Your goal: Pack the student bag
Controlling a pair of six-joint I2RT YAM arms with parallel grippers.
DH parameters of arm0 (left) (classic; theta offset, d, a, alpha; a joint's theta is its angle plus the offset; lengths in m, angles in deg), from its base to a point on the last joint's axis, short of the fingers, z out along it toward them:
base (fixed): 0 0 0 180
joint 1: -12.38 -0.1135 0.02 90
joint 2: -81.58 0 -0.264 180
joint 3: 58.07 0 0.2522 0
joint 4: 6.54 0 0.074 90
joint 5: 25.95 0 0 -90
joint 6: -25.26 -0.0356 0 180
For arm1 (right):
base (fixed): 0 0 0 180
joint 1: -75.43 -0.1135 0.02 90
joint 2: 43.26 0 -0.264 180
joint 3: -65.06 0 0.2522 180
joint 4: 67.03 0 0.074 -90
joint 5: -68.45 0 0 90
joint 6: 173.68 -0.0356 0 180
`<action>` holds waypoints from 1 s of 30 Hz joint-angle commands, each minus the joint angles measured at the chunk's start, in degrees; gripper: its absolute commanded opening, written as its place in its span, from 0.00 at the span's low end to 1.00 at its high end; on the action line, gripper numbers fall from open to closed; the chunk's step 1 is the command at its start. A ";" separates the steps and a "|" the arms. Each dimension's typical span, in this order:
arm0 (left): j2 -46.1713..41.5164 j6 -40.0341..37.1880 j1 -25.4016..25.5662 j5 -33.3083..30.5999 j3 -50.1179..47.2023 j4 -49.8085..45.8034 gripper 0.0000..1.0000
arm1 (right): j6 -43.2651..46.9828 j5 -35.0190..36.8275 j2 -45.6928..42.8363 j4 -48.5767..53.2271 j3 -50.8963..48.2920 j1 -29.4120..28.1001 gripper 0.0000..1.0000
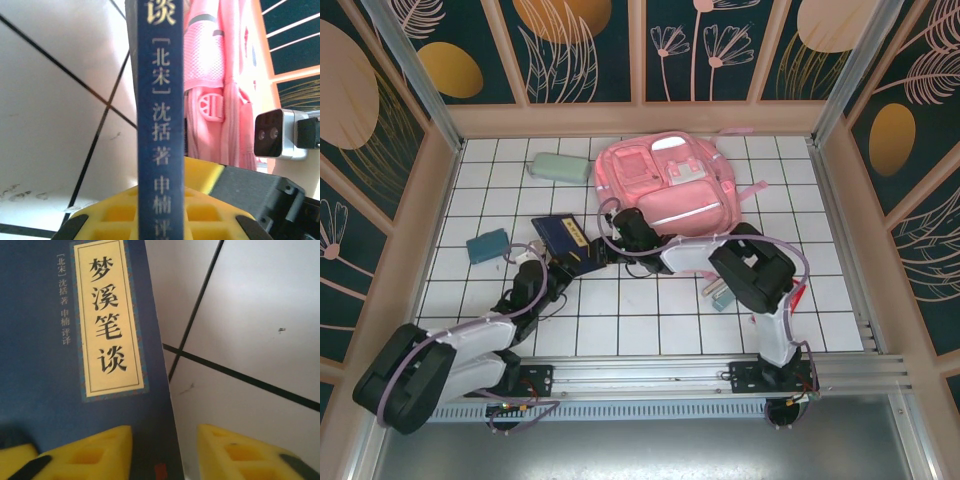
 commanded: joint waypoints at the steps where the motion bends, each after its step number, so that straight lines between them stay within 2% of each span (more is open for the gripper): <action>1: -3.91 -4.99 0.14 1.84 2.34 0.06 0.00 | -0.67 -0.85 -6.50 -3.34 -3.12 1.05 0.48; 5: -7.43 -8.30 0.16 6.90 3.22 0.32 0.00 | -2.48 -4.72 -11.78 -8.37 -7.94 3.13 0.58; 9: -8.90 -10.88 0.17 13.11 4.69 1.21 0.00 | -3.83 -8.46 -15.16 -12.60 -11.50 5.17 0.60; 14: -6.48 -12.25 0.16 23.81 6.64 4.55 0.00 | -6.20 -14.38 -17.77 -18.82 -14.63 7.75 0.62; 20: -6.55 -13.08 0.09 28.23 6.40 6.68 0.00 | -7.13 -18.14 -19.03 -21.45 -15.78 9.79 0.62; 24: -6.31 -13.55 0.16 31.17 6.84 7.22 0.00 | -9.82 -23.28 -18.10 -26.83 -16.81 11.22 0.62; 27: -5.66 -13.64 0.22 31.90 7.11 7.33 0.00 | -11.21 -26.13 -17.18 -30.36 -17.08 11.16 0.58; 30: -5.02 -13.94 0.22 32.30 7.75 7.00 0.00 | -11.61 -26.38 -17.18 -31.59 -17.67 11.15 0.38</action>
